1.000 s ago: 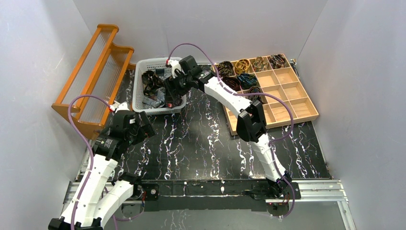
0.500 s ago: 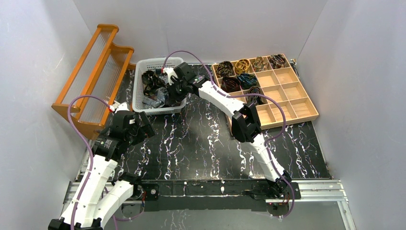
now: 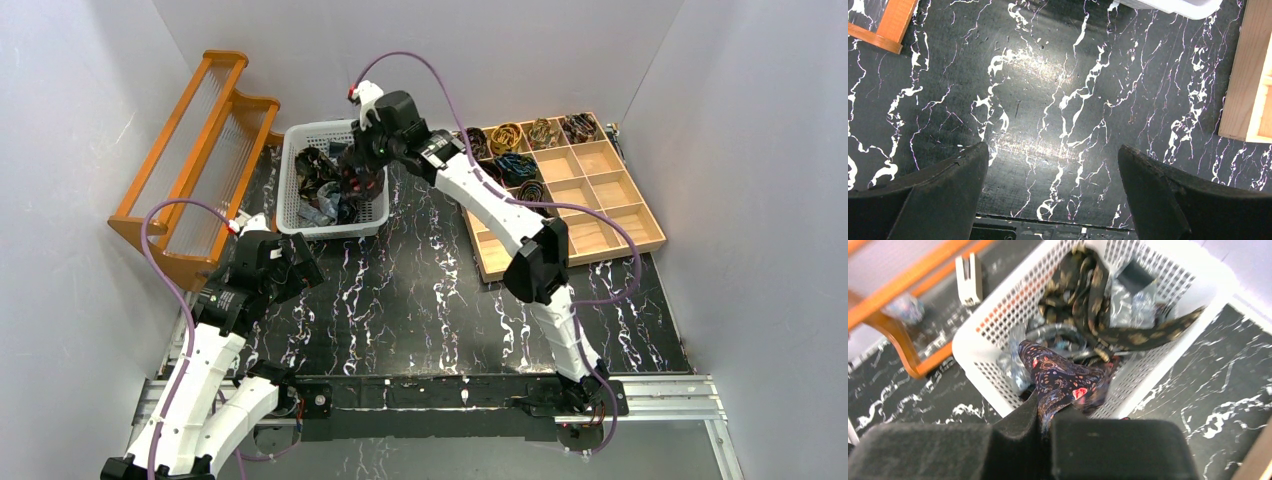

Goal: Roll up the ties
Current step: Pick up the tie from the bin.

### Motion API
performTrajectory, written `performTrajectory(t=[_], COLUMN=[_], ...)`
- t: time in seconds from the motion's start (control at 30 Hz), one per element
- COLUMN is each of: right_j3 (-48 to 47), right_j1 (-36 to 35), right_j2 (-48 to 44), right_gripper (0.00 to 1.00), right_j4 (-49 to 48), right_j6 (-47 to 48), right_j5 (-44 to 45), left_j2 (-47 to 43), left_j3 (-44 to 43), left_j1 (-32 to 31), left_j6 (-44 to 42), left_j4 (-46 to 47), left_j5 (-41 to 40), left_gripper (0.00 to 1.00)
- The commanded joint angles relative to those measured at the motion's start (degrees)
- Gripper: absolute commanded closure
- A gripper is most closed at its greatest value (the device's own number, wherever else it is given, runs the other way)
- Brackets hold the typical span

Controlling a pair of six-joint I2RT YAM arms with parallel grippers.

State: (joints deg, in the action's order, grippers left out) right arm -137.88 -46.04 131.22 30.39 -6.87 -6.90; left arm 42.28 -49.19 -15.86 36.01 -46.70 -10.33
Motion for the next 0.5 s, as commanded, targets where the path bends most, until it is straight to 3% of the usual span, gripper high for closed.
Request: performTrajectory(t=[0.0, 0.47], right_j3=[-0.6, 5.0], right_j1=[0.0, 0.0], right_j2=[-6.9, -18.8], right_gripper=[0.99, 0.99], right_j4=[-5.7, -5.7], right_j6=[-1.5, -3.0], right_j5=[4.8, 3.8], left_j2=[-0.3, 0.3], left_j3=[-0.5, -0.2], left_j1=[0.1, 0.2], left_j6=[-0.1, 0.1], left_j4=[-0.3, 0.9], left_j5=[-0.4, 0.6], left_gripper=[0.02, 0.02])
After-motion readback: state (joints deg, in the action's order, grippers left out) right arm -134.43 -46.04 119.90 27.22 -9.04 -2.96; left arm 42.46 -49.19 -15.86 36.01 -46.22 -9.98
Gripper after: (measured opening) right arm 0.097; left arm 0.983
